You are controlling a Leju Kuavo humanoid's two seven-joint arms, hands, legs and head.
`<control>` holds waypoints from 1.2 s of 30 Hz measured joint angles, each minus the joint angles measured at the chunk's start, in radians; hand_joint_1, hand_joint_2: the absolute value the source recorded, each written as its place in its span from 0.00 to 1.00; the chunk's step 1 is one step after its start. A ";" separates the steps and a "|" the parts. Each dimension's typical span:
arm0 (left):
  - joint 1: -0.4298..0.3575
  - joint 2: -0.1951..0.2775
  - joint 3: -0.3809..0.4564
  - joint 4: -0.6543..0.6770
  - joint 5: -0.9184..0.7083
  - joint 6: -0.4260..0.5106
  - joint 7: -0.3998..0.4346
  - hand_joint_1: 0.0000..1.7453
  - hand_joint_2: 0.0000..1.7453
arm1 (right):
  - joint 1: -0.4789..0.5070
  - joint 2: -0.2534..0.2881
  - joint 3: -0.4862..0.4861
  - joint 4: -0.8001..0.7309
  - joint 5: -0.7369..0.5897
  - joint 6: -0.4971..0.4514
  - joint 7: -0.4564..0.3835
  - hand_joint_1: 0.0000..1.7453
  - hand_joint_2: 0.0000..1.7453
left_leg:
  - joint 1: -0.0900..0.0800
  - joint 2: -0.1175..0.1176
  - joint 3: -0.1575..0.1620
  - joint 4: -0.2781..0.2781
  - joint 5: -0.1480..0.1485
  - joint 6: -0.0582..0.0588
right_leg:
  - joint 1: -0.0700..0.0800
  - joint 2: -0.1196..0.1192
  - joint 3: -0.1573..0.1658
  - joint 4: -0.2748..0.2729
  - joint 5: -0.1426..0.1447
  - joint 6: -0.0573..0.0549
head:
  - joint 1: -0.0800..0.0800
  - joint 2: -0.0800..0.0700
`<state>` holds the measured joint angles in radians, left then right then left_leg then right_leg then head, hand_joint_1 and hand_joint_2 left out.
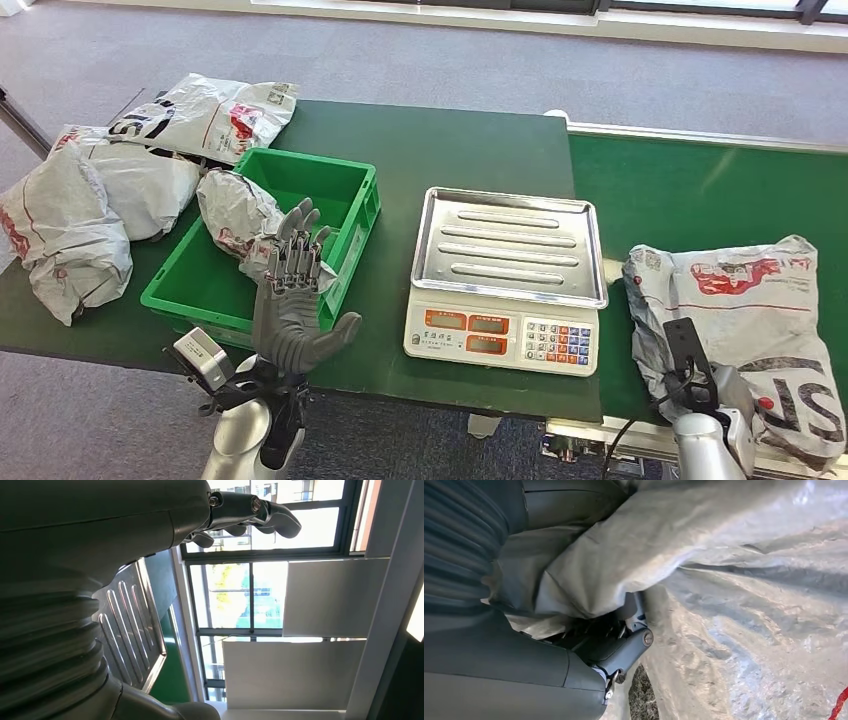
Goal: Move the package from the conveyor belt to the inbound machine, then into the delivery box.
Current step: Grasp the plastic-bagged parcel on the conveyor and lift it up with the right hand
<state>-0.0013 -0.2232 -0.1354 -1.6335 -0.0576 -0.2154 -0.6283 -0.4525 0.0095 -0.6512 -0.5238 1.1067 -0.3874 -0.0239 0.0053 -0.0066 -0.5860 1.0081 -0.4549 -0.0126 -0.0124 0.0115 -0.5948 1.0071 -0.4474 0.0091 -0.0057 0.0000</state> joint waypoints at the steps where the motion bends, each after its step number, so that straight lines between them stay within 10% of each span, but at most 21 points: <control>1: 0.000 0.000 0.000 0.000 0.000 0.000 0.000 0.00 1.00 | 0.000 0.000 0.000 0.000 0.000 0.000 0.000 1.00 1.00 | 0.000 0.000 0.000 0.000 0.000 0.000 | 0.000 0.000 0.000 0.000 0.000 0.000 | 0.000 0.000; 28: 0.000 -0.001 0.000 0.002 0.003 -0.004 0.004 0.00 1.00 | 0.010 0.018 0.012 -0.001 -0.028 -0.038 -0.044 1.00 1.00 | 0.000 -0.003 0.000 0.000 -0.001 0.002 | -0.001 -0.004 0.003 -0.002 -0.001 0.001 | 0.000 0.000; 32: -0.008 -0.003 -0.004 0.037 0.006 0.015 -0.014 0.00 1.00 | 0.101 0.163 0.030 -0.358 0.130 -0.262 -0.288 1.00 1.00 | -0.002 -0.005 -0.005 0.000 0.002 0.001 | -0.004 -0.004 -0.004 0.001 0.001 0.001 | 0.001 0.000; 36: -0.015 -0.003 -0.012 0.074 0.006 0.030 -0.028 0.00 1.00 | 0.125 0.246 0.162 -0.852 0.304 -0.317 -0.253 1.00 1.00 | -0.003 -0.004 -0.007 0.000 0.004 0.001 | -0.003 -0.003 -0.009 0.002 0.000 -0.001 | -0.002 0.000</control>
<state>-0.0166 -0.2262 -0.1475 -1.5599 -0.0517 -0.1852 -0.6564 -0.3276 0.2553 -0.4888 -1.3758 1.4108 -0.7039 -0.2767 0.0021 -0.0110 -0.5934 1.0082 -0.4511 -0.0118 -0.0153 0.0081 -0.6038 1.0096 -0.4470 0.0084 -0.0073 0.0000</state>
